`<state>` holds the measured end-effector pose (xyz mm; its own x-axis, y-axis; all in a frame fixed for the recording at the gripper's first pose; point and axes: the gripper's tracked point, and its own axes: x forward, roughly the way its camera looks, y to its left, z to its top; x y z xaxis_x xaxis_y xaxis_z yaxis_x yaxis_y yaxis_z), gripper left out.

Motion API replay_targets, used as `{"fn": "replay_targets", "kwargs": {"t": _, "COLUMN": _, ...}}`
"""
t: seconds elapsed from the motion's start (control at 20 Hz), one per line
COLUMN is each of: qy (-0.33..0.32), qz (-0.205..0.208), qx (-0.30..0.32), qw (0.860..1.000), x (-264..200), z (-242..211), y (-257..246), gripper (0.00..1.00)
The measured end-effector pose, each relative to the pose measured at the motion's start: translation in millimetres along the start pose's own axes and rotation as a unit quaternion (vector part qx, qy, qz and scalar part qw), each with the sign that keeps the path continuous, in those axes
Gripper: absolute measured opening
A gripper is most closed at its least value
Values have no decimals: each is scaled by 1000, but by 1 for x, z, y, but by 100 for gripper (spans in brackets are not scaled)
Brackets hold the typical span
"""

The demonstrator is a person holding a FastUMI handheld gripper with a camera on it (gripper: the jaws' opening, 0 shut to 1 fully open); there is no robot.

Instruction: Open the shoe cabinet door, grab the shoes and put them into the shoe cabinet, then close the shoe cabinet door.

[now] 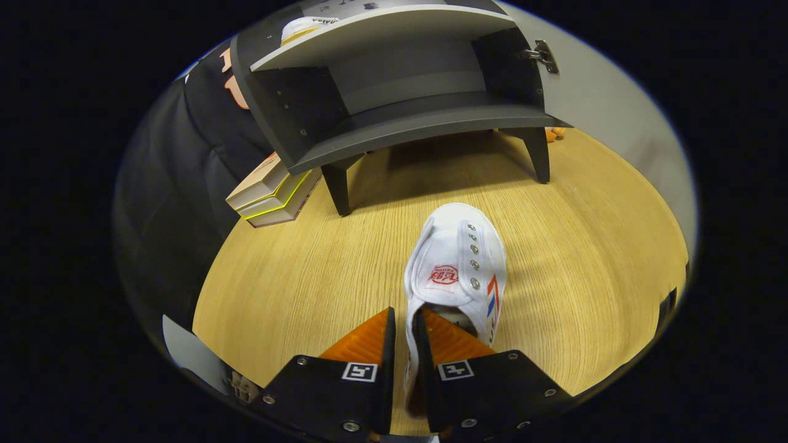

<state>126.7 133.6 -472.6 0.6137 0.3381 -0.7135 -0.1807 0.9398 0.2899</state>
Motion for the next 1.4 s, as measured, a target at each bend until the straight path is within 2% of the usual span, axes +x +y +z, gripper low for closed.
{"fn": "replay_targets", "kwargs": {"t": 0.15, "qy": -6, "qz": -5, "qx": -7, "qw": 1000, "x": 10, "z": 5, "y": -7, "gripper": 19}}
{"fn": "replay_targets", "kwargs": {"t": 0.25, "qy": -4, "qz": -3, "qx": -3, "qw": 1000, "x": 12, "z": 5, "y": -9, "gripper": 7}}
{"fn": "replay_targets", "kwargs": {"t": 0.45, "qy": -14, "qz": -13, "qx": -14, "qw": 1000, "x": 4, "z": 11, "y": -13, "gripper": 1}}
{"fn": "replay_targets", "kwargs": {"t": 0.6, "qy": -27, "qz": -26, "qx": -30, "qw": 999, "x": -10, "z": 25, "y": -18, "gripper": 0}}
{"fn": "replay_targets", "kwargs": {"t": 1.05, "qy": -52, "qz": -21, "qx": -67, "qw": 996, "x": -64, "z": 58, "y": -1, "gripper": 0}}
{"fn": "replay_targets", "kwargs": {"t": 1.4, "qy": -122, "qz": -18, "qx": -90, "qw": 988, "x": -138, "z": 130, "y": 21, "gripper": 0}}
